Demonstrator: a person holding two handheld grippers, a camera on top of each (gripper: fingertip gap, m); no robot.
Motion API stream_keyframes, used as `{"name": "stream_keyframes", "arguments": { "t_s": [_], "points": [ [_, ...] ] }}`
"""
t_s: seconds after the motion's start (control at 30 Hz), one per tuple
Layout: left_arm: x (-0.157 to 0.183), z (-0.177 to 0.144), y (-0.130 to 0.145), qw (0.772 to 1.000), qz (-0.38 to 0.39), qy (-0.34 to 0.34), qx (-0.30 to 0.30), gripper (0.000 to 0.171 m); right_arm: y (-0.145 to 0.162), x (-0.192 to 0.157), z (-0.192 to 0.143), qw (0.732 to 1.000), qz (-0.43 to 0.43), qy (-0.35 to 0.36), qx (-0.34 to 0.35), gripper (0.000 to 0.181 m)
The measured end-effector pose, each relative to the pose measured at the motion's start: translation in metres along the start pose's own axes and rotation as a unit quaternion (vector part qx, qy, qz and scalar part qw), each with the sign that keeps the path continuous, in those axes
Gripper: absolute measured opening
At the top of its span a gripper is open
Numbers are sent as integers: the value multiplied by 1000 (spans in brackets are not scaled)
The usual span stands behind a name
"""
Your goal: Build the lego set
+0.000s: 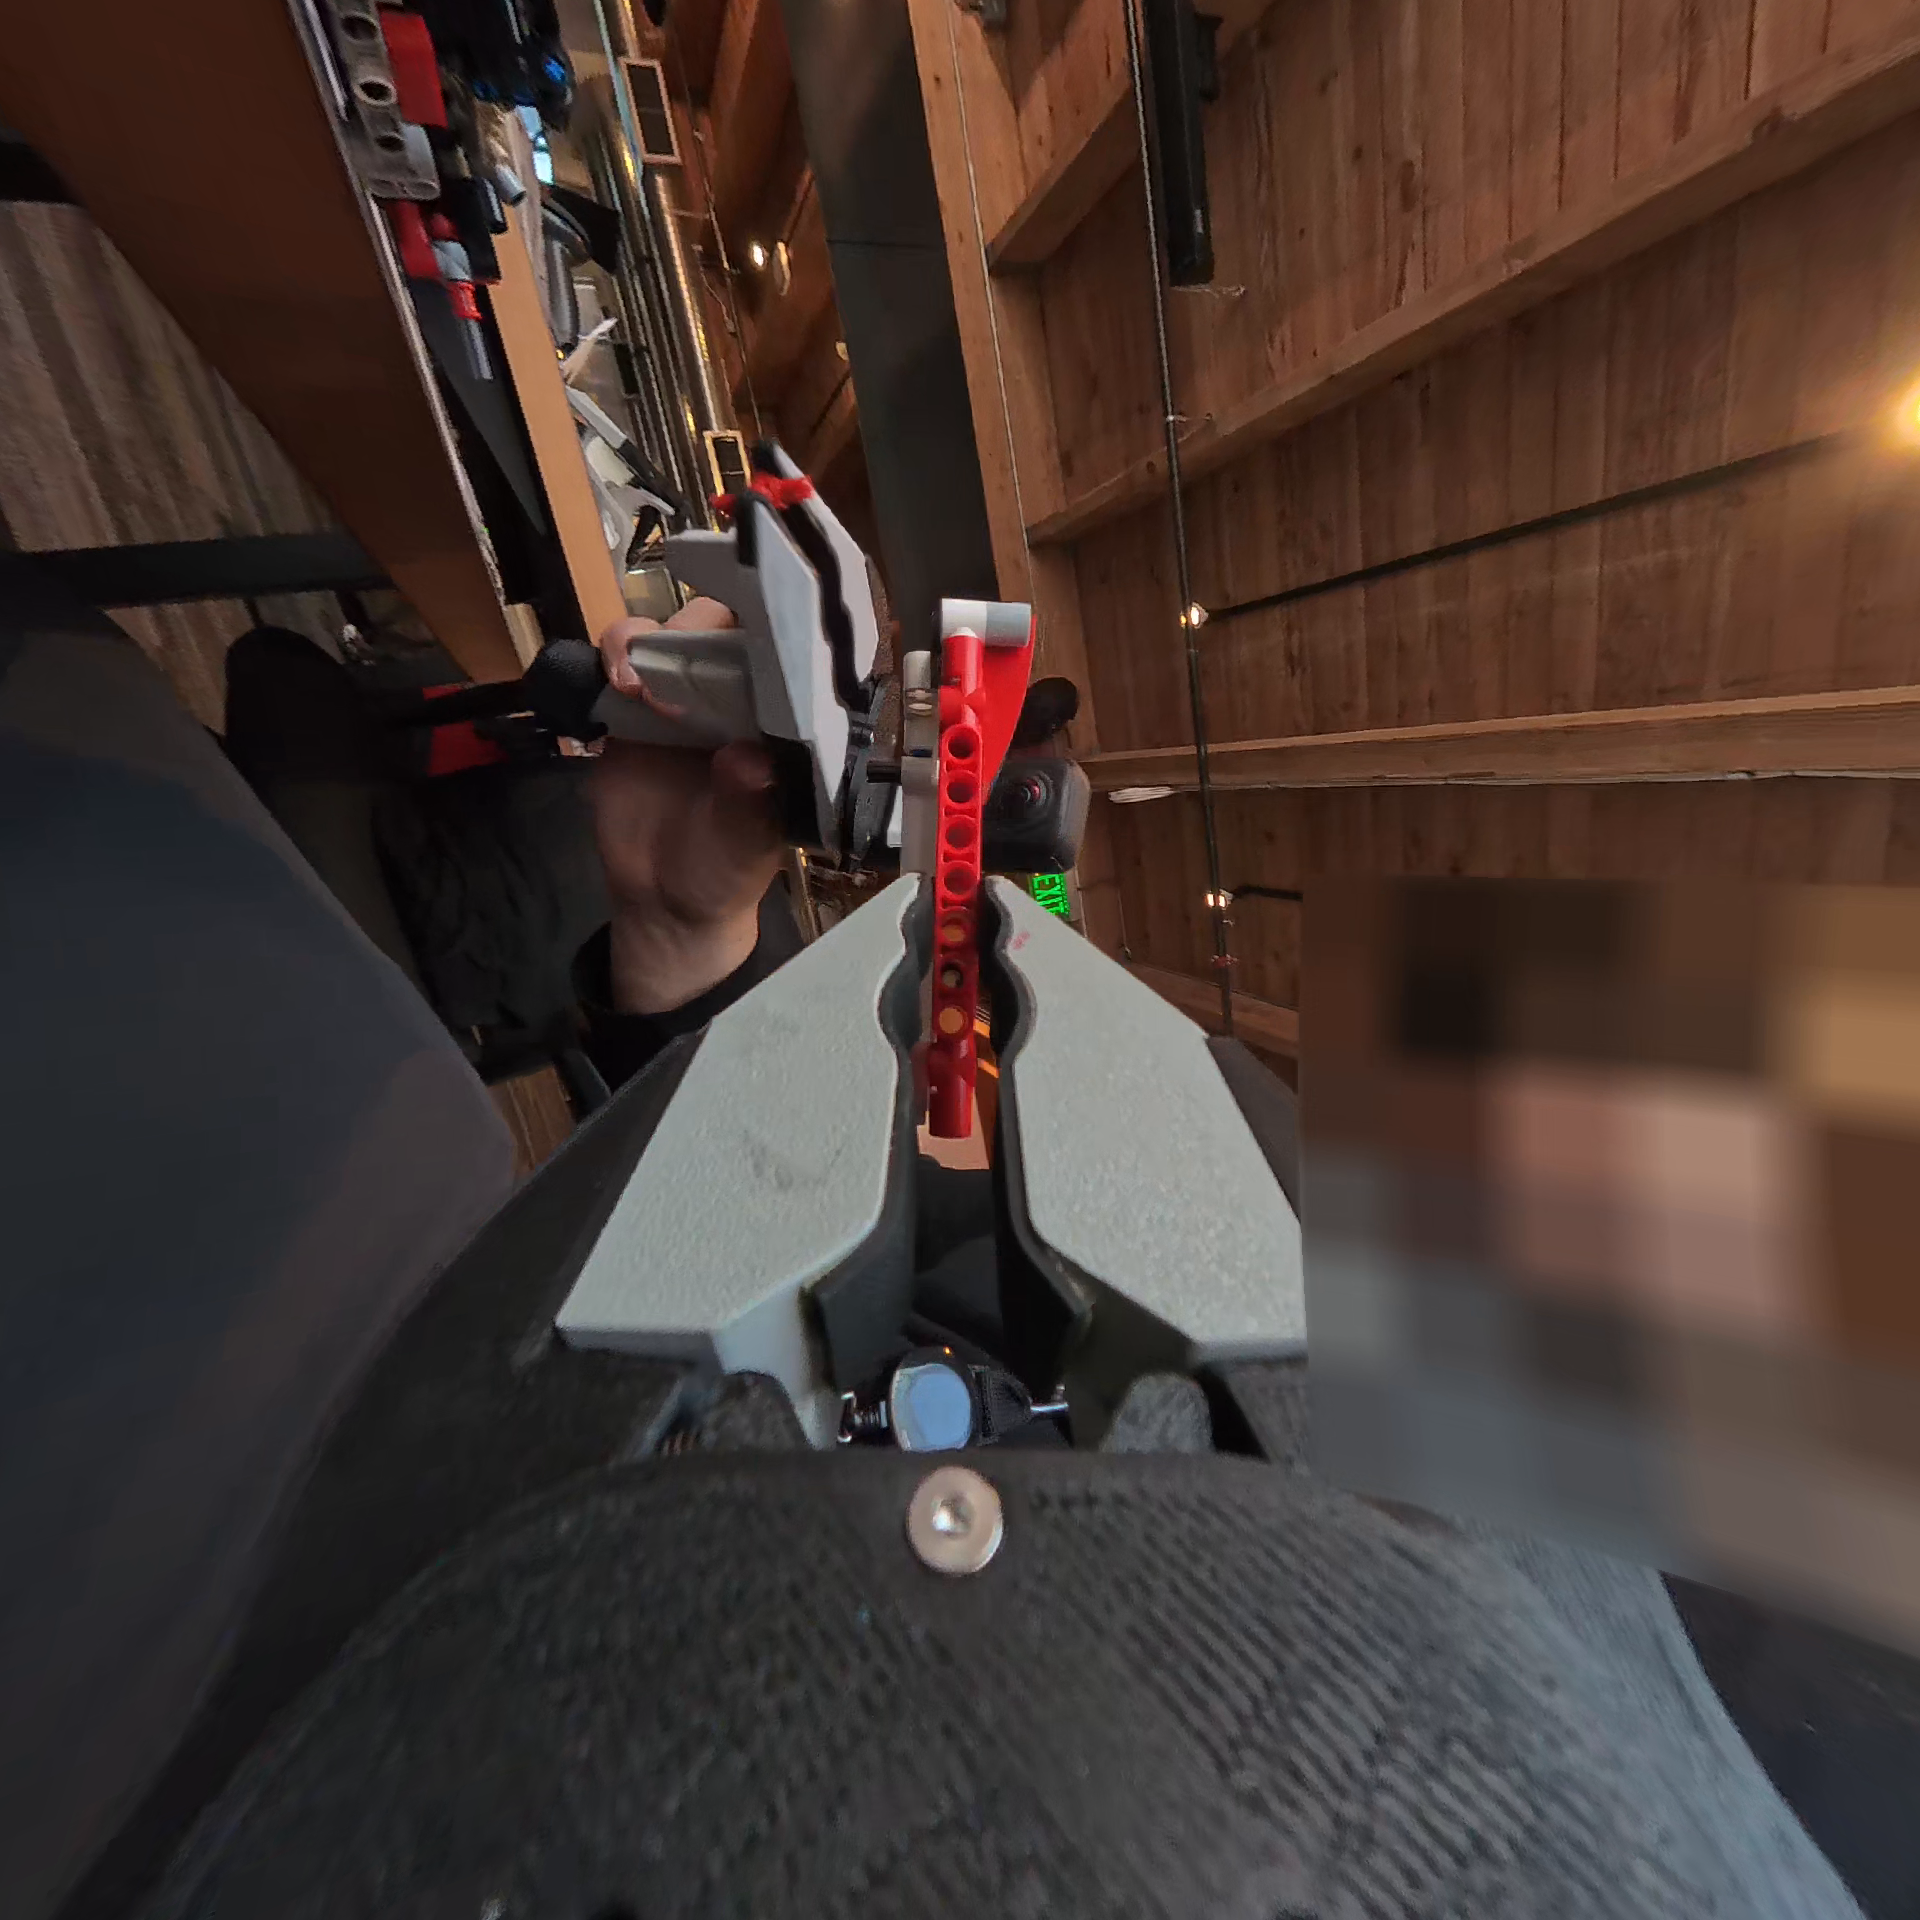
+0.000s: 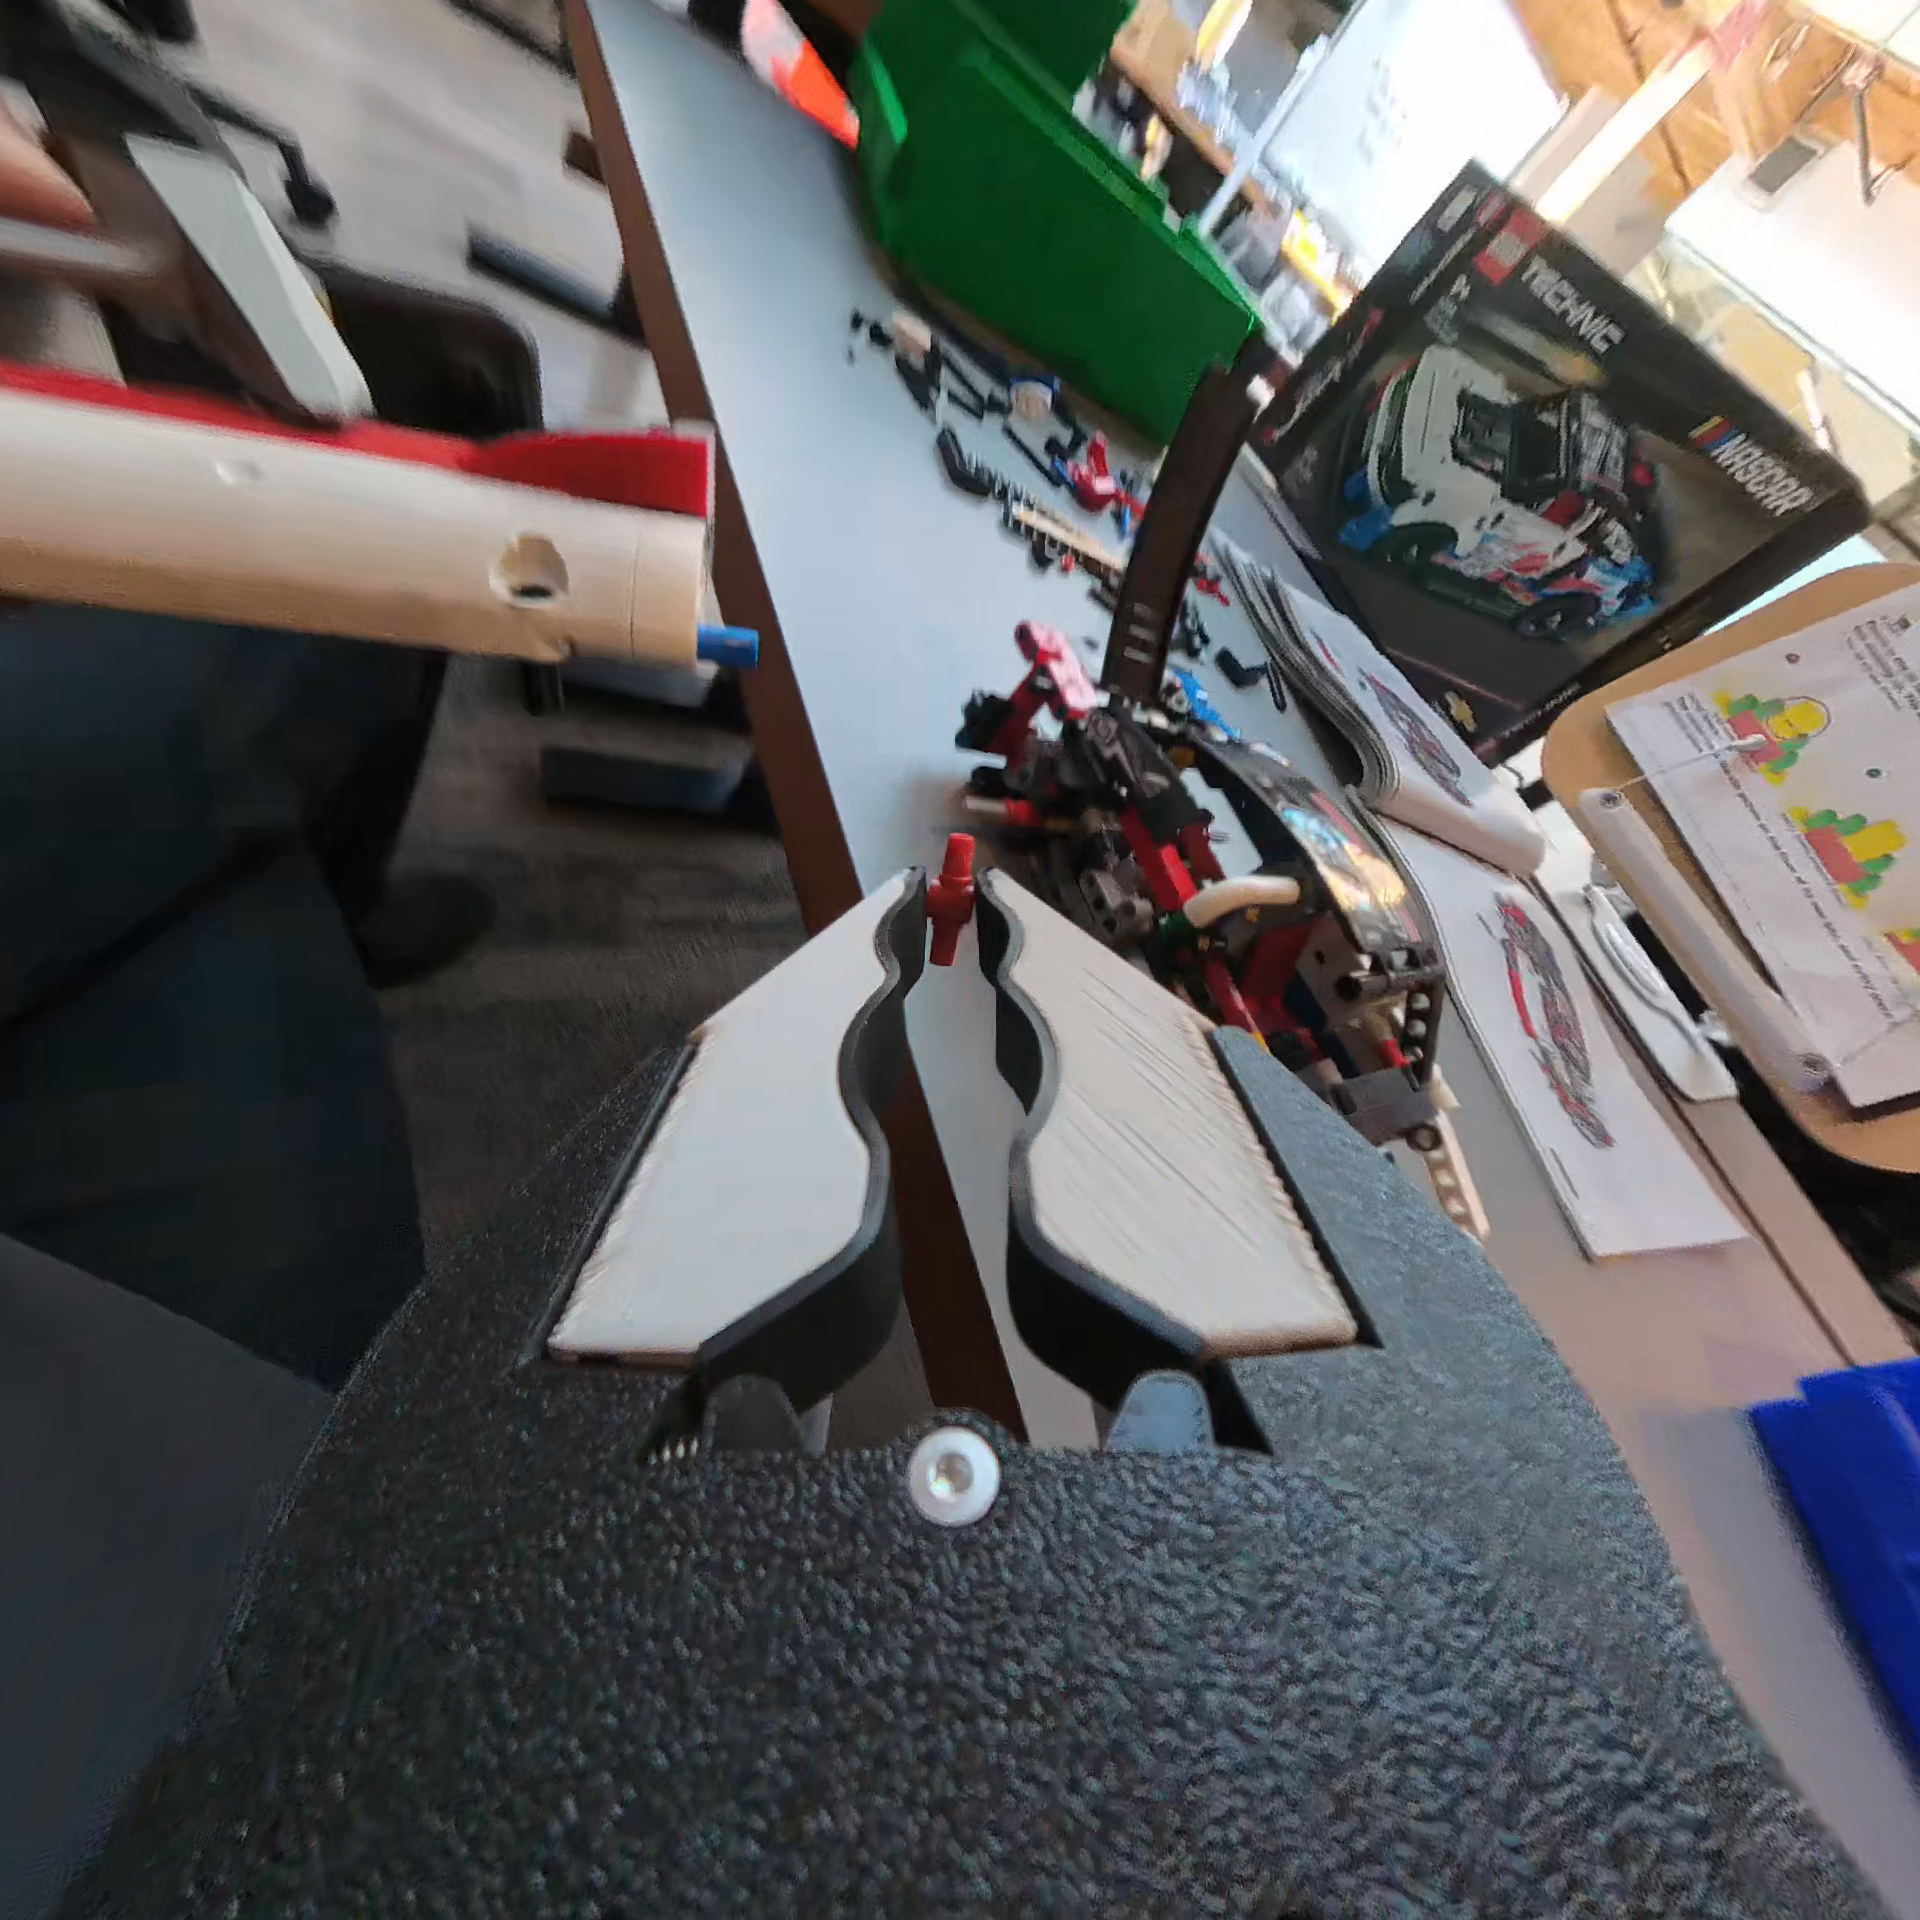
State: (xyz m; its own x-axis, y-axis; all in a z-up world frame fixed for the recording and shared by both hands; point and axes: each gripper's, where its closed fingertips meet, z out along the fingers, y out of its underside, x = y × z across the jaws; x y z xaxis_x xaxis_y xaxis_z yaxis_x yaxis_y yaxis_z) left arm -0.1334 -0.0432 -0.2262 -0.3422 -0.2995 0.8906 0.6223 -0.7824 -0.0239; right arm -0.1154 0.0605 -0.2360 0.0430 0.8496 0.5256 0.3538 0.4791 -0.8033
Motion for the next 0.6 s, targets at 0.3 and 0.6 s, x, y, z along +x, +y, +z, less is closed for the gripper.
{"name": "stream_keyframes", "arguments": {
  "t_s": [0.3,0.6],
  "points": [
    [-3,-2,-2,1000,1,-13,7,5,49,9,23,988,-26,0,-150,7],
    [0,-10,-15,999,18,-26,37,5,63,15,38,979,29,-61,-191,7]
  ]
}}
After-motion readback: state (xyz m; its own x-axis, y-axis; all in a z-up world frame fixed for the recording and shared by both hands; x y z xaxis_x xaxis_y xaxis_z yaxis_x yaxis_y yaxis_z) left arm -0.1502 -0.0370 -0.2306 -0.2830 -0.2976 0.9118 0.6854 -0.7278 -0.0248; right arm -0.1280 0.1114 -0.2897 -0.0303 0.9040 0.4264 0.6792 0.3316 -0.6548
